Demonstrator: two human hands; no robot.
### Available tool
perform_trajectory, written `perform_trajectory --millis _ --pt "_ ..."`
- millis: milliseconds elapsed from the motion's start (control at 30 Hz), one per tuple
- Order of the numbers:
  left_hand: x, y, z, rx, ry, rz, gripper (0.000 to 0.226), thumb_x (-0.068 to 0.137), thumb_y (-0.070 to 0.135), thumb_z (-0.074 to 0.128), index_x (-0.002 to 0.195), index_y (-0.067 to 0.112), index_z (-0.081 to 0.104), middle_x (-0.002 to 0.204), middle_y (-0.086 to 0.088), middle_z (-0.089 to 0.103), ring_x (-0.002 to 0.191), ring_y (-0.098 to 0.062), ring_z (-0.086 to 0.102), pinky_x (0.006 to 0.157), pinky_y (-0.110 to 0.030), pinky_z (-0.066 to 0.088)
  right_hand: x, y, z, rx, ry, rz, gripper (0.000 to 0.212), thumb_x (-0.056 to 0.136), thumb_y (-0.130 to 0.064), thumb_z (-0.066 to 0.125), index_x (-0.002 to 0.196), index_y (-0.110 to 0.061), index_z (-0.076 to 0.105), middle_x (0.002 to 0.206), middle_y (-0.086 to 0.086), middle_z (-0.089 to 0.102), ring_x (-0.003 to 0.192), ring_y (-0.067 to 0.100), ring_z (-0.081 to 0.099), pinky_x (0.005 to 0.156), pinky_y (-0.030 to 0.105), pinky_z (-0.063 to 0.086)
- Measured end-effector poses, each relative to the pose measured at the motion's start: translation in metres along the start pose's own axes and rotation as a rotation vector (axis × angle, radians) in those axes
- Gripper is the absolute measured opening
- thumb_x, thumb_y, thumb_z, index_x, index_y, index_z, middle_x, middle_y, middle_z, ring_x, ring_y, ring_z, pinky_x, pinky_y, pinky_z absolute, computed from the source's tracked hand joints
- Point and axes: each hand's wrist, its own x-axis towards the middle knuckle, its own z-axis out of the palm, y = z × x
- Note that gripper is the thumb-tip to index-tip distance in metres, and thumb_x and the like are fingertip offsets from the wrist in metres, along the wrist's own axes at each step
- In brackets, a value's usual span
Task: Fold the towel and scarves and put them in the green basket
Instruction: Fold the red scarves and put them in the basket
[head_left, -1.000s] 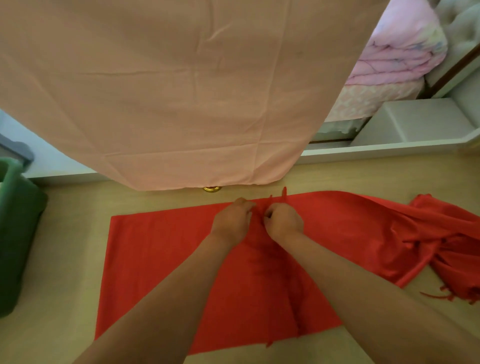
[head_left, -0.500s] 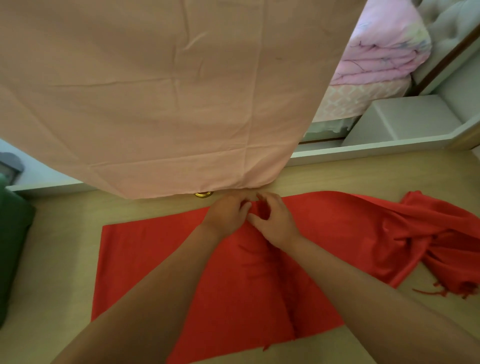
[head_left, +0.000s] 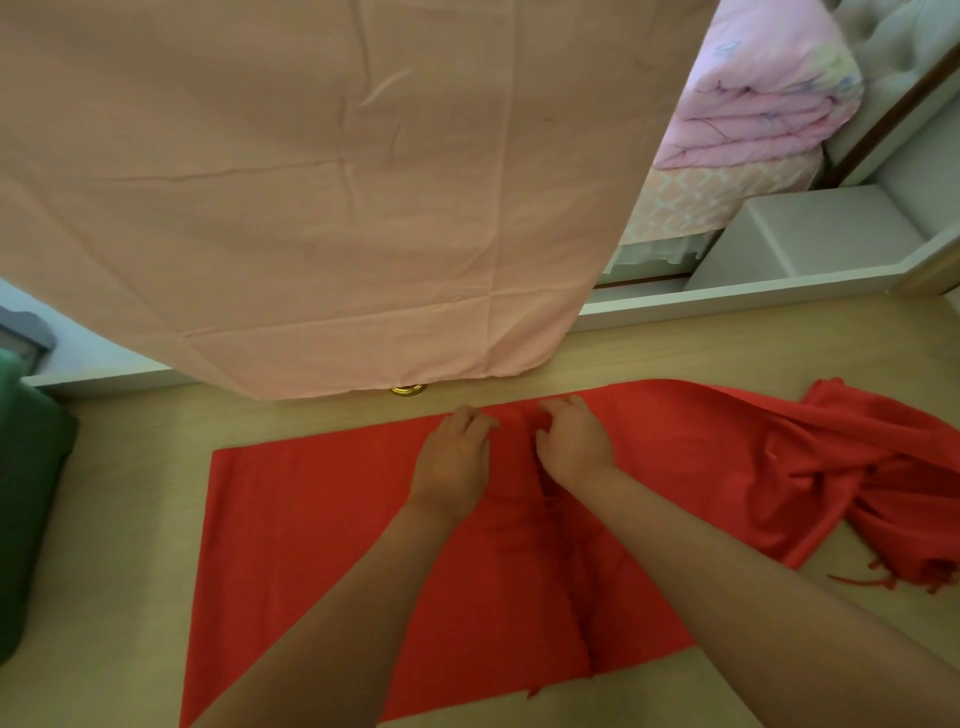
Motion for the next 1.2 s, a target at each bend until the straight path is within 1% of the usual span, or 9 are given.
perform_trajectory --millis 67,167,267,367,467,600,700,867,1200 --pt "-0.012 -0.003 0.004 0.167 -0.03 -0.004 0.028 0.091 0.021 0.057 0.118 0.024 0.063 0.117 0.004 0.058 0.105 -0.024 0.056 0.084 -0.04 0.045 -0.011 -0.003 0.002 -0.16 0.103 -0.125 0.043 0.086 -0.012 0.057 0.128 -0.021 0.061 0.127 0.004 0.055 0.109 0.028 0.055 0.086 0.041 0.05" --pt "-0.023 -0.005 0.012 0.21 -0.188 -0.052 0.047 0.098 0.035 0.047 0.144 0.027 0.045 0.151 0.003 0.04 0.14 -0.022 0.033 0.109 -0.041 0.03 -0.032 -0.002 0.018 -0.289 0.205 -0.388 0.036 0.088 -0.021 0.052 0.121 -0.02 0.065 0.128 0.005 0.059 0.112 0.028 0.057 0.087 0.042 0.048" --pt "-0.028 -0.008 0.014 0.248 -0.256 -0.069 0.056 0.102 0.038 0.031 0.156 0.027 0.019 0.164 0.003 0.01 0.151 -0.018 0.003 0.122 -0.04 0.007 -0.052 0.009 0.039 -0.426 -0.06 -0.507 0.06 0.092 -0.041 0.03 0.144 -0.017 0.047 0.154 0.007 0.041 0.142 0.026 0.037 0.115 0.045 0.031" --pt "-0.044 -0.009 0.003 0.277 -0.174 -0.097 0.058 0.095 0.038 0.026 0.15 0.024 0.035 0.159 -0.002 0.028 0.148 -0.024 0.021 0.118 -0.044 0.02 -0.053 0.02 0.046 -0.512 -0.174 -0.446 0.076 0.091 -0.053 0.012 0.158 -0.018 0.014 0.166 0.005 0.006 0.153 0.022 0.004 0.122 0.045 0.005" --pt "-0.075 -0.017 -0.003 0.311 -0.094 -0.154 0.05 0.09 0.036 0.034 0.135 0.023 0.052 0.142 -0.003 0.048 0.131 -0.027 0.044 0.104 -0.043 0.04 -0.05 0.013 0.041 -0.524 -0.152 -0.377 0.08 0.087 -0.053 0.003 0.158 -0.018 0.007 0.166 0.008 0.0 0.153 0.024 -0.002 0.121 0.046 -0.002" --pt "-0.12 -0.015 -0.008 0.337 -0.052 -0.282 0.043 0.087 0.038 0.038 0.124 0.024 0.057 0.127 -0.002 0.054 0.115 -0.027 0.052 0.09 -0.043 0.046 -0.071 -0.001 0.042 -0.473 -0.035 -0.475 0.071 0.091 -0.048 0.02 0.155 -0.02 0.03 0.164 0.011 0.016 0.152 0.028 0.012 0.122 0.052 0.012" --pt "-0.145 -0.018 -0.009 0.353 -0.101 -0.372 0.051 0.088 0.043 0.043 0.137 0.027 0.049 0.139 -0.004 0.049 0.127 -0.029 0.045 0.1 -0.051 0.04 -0.097 -0.003 0.055 -0.462 -0.084 -0.568 0.07 0.088 -0.055 0.031 0.152 -0.026 0.037 0.164 0.01 0.015 0.152 0.029 0.014 0.116 0.062 0.021" --pt "-0.183 -0.047 -0.015 0.347 -0.308 -0.483 0.086 0.08 0.076 0.016 0.153 0.039 -0.01 0.164 0.002 -0.012 0.151 -0.025 -0.01 0.115 -0.062 0.008 -0.123 -0.012 0.073 -0.497 -0.372 -0.428 0.105 0.07 -0.081 0.054 0.152 -0.05 -0.003 0.161 0.004 -0.028 0.149 0.029 -0.024 0.106 0.076 -0.006" --pt "-0.244 -0.117 -0.069 0.333 -0.332 -0.515 0.088 0.086 0.077 0.032 0.152 0.041 -0.014 0.161 0.007 -0.023 0.148 -0.019 -0.021 0.119 -0.057 0.0 -0.173 -0.09 0.124 -0.534 -0.409 -0.463 0.098 0.079 -0.08 0.043 0.152 -0.047 -0.014 0.158 0.005 -0.035 0.145 0.028 -0.033 0.108 0.074 -0.011"
